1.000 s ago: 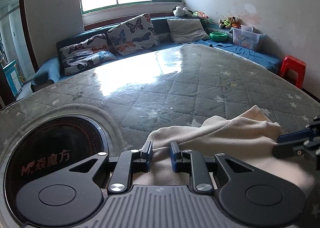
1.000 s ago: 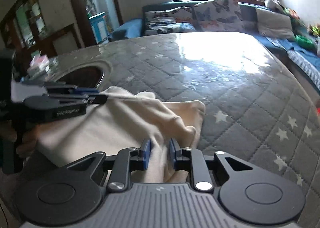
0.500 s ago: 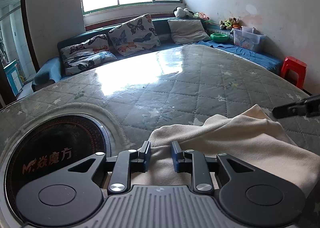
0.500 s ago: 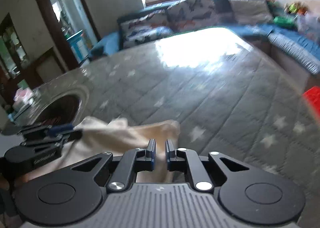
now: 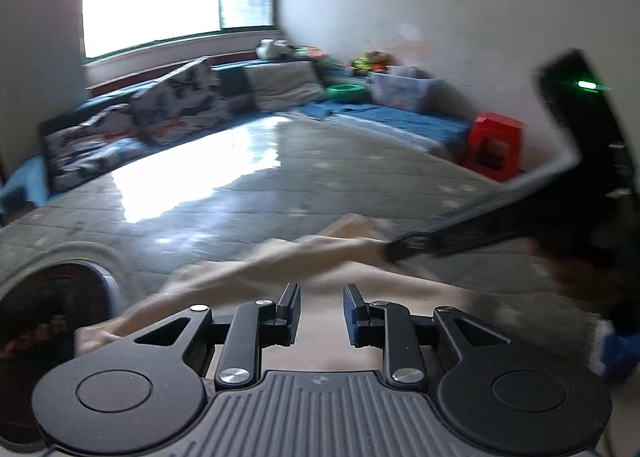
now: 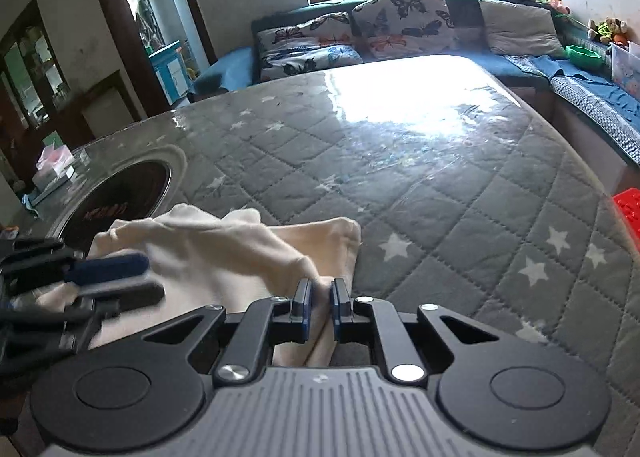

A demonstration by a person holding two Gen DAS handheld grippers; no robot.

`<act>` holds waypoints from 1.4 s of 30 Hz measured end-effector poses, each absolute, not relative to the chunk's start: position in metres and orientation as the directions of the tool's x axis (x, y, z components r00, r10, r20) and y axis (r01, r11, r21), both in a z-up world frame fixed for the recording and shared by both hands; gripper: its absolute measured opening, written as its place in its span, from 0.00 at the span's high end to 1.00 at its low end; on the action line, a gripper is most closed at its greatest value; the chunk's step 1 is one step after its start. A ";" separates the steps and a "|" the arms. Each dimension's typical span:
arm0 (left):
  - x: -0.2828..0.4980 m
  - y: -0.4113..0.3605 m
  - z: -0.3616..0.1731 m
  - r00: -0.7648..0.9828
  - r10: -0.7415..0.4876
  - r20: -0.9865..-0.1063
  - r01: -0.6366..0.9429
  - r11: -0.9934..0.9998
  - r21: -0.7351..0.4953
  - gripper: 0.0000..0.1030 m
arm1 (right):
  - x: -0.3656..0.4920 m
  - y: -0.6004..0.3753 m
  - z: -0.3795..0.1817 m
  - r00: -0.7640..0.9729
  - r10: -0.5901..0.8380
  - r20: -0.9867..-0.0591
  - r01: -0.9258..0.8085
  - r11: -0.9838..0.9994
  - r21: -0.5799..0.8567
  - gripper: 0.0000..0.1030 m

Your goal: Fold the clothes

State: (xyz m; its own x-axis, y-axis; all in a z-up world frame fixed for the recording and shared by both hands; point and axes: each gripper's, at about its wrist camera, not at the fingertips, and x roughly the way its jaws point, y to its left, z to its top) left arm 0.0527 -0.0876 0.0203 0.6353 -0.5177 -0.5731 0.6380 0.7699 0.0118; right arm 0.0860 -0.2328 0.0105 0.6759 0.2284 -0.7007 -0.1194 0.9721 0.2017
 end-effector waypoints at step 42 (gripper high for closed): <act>0.024 -0.101 0.012 0.519 -0.644 -0.562 0.743 0.665 -0.076 0.66 | 0.067 -0.226 0.034 0.726 0.184 -0.663 -0.168 0.982 0.089 0.96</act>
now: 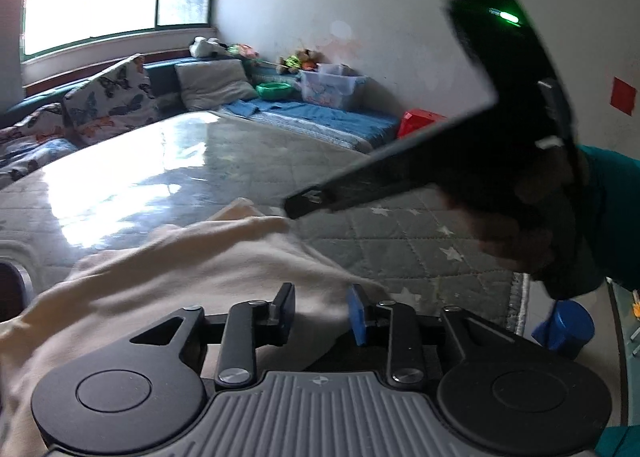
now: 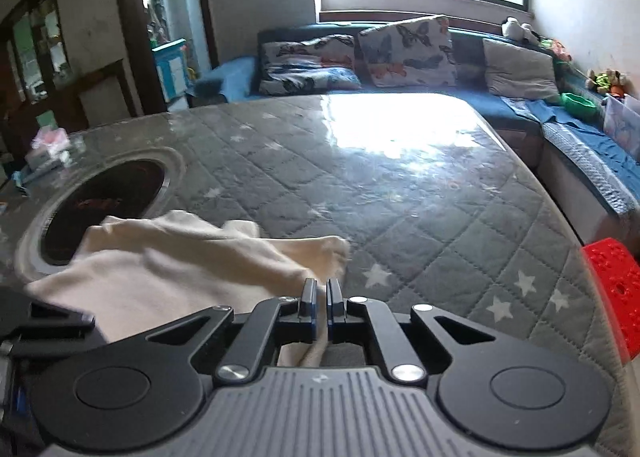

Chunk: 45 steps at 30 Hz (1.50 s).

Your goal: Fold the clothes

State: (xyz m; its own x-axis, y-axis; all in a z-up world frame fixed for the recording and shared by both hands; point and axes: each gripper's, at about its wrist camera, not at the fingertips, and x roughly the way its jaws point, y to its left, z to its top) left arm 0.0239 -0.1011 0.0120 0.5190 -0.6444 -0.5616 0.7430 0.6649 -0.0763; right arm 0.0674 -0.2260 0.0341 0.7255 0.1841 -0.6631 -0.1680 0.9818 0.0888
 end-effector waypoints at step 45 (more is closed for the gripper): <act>0.089 0.053 0.008 0.723 -0.291 -0.627 0.209 0.957 -0.203 0.90 | 0.042 -0.193 0.009 0.667 0.281 -0.690 -0.259 0.956 0.139 0.91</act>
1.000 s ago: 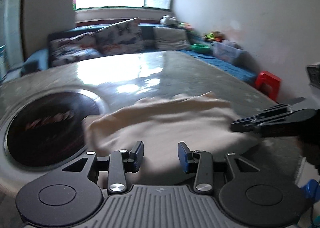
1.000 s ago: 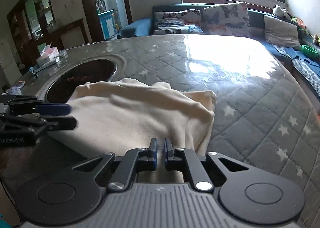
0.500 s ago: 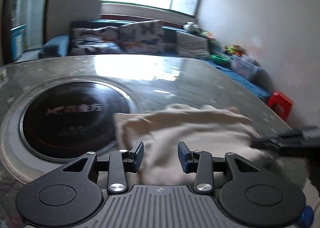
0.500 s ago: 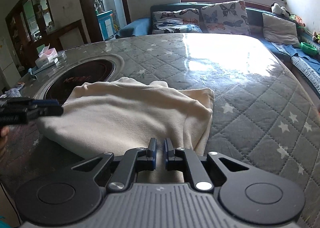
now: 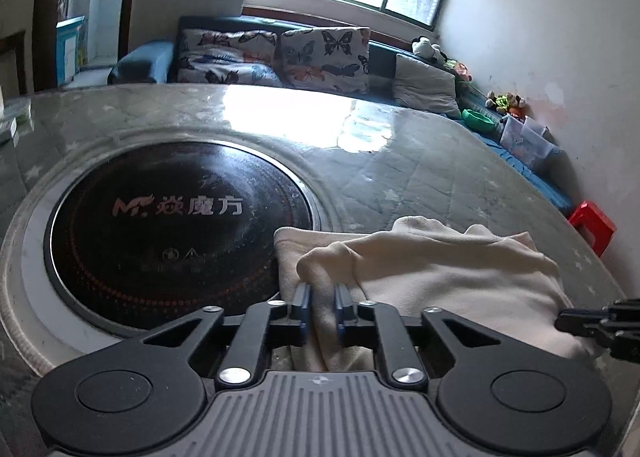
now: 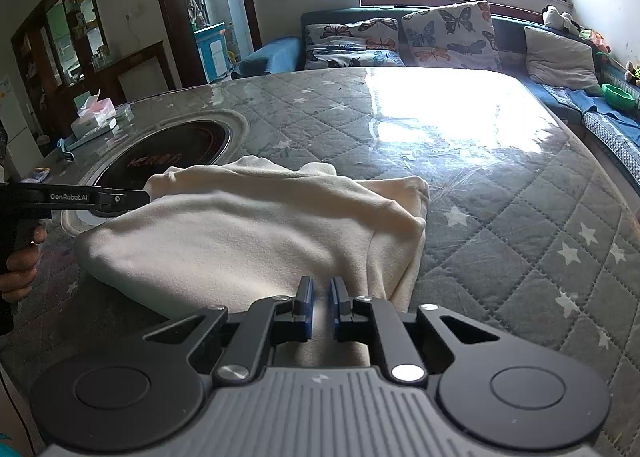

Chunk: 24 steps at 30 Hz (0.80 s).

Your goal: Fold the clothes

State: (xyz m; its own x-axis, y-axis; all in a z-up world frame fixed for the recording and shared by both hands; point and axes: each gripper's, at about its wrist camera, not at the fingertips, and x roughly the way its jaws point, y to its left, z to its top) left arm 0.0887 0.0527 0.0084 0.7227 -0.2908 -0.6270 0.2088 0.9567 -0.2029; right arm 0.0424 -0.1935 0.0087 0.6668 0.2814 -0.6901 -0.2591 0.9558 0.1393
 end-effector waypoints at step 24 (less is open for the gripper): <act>0.073 0.043 0.021 0.796 -0.217 -0.565 0.257 0.966 -0.008 0.91 | 0.043 -0.188 0.012 0.664 0.268 -0.698 -0.279 0.955 0.102 0.91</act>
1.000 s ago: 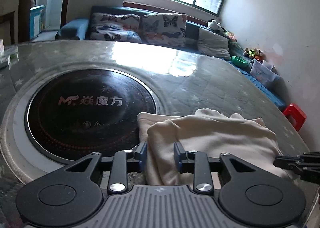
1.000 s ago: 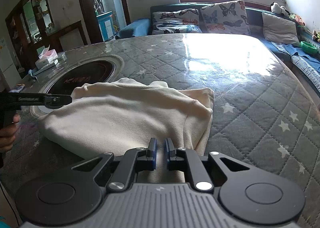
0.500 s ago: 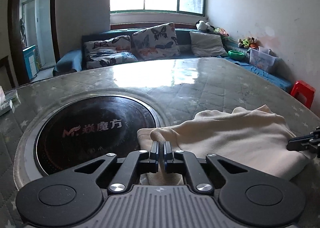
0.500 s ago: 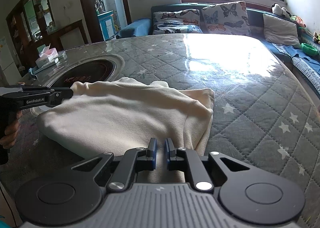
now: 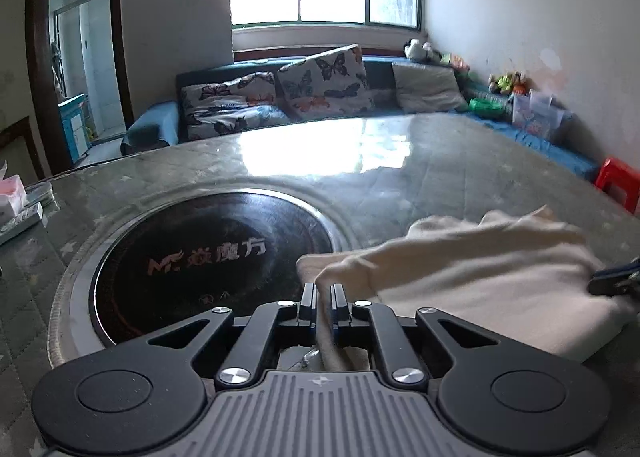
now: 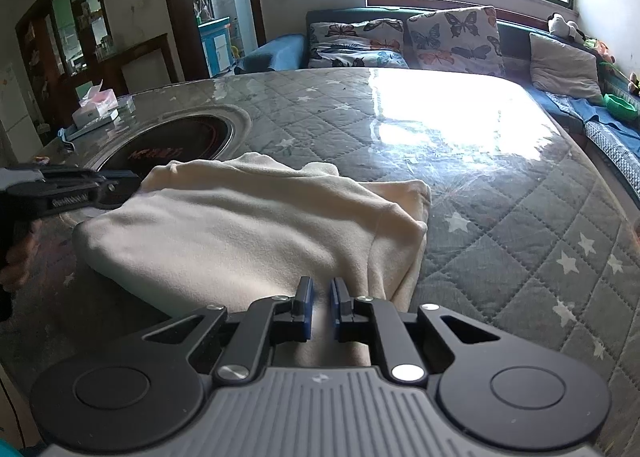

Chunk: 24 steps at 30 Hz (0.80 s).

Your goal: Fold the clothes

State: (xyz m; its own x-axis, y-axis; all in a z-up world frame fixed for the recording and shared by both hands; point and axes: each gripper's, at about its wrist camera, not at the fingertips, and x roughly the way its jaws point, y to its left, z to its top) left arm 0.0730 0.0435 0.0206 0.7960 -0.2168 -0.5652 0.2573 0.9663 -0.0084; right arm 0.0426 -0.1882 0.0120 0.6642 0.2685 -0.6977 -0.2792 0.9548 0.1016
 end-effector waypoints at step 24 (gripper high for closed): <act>0.077 0.019 0.028 0.744 -0.327 -0.583 0.361 0.931 -0.061 0.86 | 0.066 -0.178 0.030 0.681 0.267 -0.682 -0.306 0.950 0.065 0.88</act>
State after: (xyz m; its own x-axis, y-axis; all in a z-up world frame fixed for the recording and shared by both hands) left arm 0.0772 0.0194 0.0276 0.7443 -0.3267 -0.5825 0.3608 0.9306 -0.0610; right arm 0.0661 -0.1785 0.0302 0.6813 0.2666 -0.6817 -0.3064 0.9497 0.0652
